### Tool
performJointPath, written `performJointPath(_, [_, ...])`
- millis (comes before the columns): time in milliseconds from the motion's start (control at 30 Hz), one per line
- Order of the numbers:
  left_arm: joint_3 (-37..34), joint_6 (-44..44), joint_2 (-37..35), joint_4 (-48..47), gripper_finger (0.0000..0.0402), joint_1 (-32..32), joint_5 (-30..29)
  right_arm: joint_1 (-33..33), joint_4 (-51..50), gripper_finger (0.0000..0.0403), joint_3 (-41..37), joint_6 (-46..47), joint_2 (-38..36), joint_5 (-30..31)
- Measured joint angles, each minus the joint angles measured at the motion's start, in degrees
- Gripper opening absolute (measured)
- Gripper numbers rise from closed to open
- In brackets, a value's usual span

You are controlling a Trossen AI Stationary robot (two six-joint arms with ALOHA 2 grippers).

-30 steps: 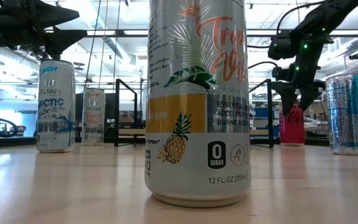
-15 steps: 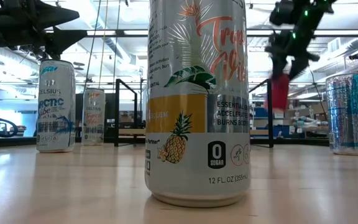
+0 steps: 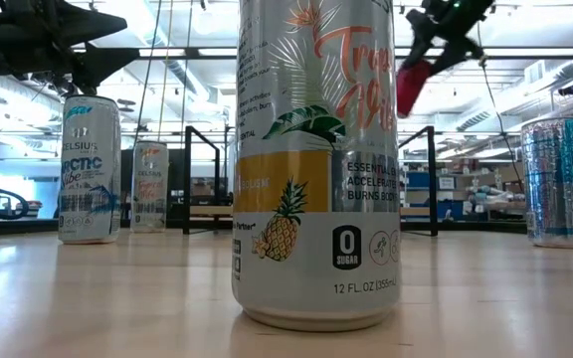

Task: Place canned beverage on shelf
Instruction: Put the top red soda can on the shelf

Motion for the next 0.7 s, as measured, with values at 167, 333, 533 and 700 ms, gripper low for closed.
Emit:
performJointPath(167, [0.0, 0.1, 0.0, 0.0, 0.0307, 0.0, 0.0, 4.9, 6.8, 0.0291, -0.1, -0.4, 5.8, -0.2])
performJointPath(333, [0.0, 0.1, 0.0, 0.0, 0.0307, 0.0, 0.0, 6.6, 7.6, 0.0291, -0.1, -2.7, 12.0, -0.3])
performJointPath(533, [0.0, 0.1, 0.0, -1.1, 0.0307, 0.0, 0.0, 5.7, 6.6, 0.0291, -0.1, -2.8, 17.5, -0.1])
performJointPath(700, [0.0, 0.1, 0.0, -1.2, 0.0307, 0.0, 0.0, 6.1, 0.0, 0.0291, 3.6, -4.4, 22.3, -0.6])
